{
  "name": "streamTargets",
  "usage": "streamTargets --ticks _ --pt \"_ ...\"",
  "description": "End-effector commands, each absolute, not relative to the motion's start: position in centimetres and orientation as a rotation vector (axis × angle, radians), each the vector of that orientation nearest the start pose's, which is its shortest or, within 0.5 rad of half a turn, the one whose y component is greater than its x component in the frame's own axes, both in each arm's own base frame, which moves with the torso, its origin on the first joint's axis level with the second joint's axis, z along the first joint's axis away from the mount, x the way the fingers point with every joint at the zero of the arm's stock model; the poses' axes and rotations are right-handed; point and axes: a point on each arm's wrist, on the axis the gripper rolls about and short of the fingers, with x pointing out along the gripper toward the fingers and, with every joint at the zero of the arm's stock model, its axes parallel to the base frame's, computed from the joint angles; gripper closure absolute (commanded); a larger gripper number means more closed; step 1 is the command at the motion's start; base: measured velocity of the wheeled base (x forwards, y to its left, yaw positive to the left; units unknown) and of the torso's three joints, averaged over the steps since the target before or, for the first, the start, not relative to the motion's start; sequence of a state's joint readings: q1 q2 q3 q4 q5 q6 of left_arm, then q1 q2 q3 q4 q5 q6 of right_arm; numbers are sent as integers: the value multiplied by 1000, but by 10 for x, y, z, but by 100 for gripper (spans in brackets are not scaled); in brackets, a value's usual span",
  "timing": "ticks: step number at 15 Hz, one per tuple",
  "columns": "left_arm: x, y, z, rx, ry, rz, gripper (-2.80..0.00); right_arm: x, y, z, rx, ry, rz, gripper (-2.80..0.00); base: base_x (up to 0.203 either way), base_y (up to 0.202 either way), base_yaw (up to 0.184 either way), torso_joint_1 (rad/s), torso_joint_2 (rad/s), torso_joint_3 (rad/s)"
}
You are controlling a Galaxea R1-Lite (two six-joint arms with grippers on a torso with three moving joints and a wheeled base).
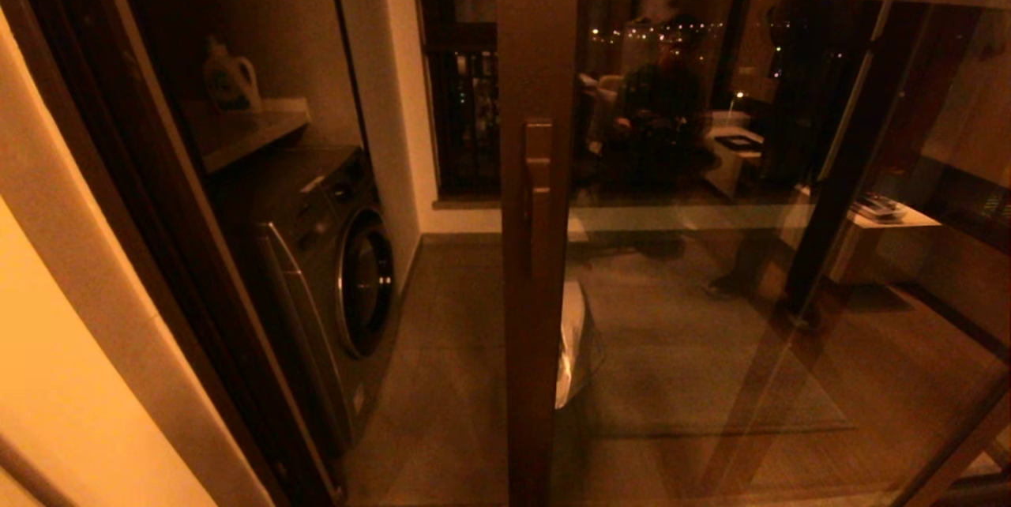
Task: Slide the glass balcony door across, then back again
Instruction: Open the slid door
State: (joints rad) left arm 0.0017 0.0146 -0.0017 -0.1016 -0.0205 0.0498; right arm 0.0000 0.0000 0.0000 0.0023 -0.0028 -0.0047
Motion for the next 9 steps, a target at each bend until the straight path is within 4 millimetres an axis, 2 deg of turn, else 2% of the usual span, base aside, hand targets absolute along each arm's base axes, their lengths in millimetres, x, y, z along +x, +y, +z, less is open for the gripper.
streamTargets --ticks 1,3,4,6,7,9 --pt "-20 0 75 34 -65 -13 0 -23 0 75 -26 7 -7 0 0 0 0 0 0 0" --pt "-20 0 75 13 -66 -13 0 -25 0 86 -29 -35 -10 0 0 0 0 0 0 0" --pt "-20 0 75 13 -64 -10 0 -29 0 103 -29 -68 -6 0 0 0 0 0 0 0" --pt "-20 0 75 13 -64 -10 0 -26 0 148 -27 -59 11 0 0 0 0 0 0 0" --pt "-20 0 75 13 -65 -10 0 -18 1 173 -26 -35 36 0 0 0 0 0 0 0" --pt "-20 0 75 14 -66 -10 0 16 3 227 -22 26 112 0 0 0 0 0 0 0"
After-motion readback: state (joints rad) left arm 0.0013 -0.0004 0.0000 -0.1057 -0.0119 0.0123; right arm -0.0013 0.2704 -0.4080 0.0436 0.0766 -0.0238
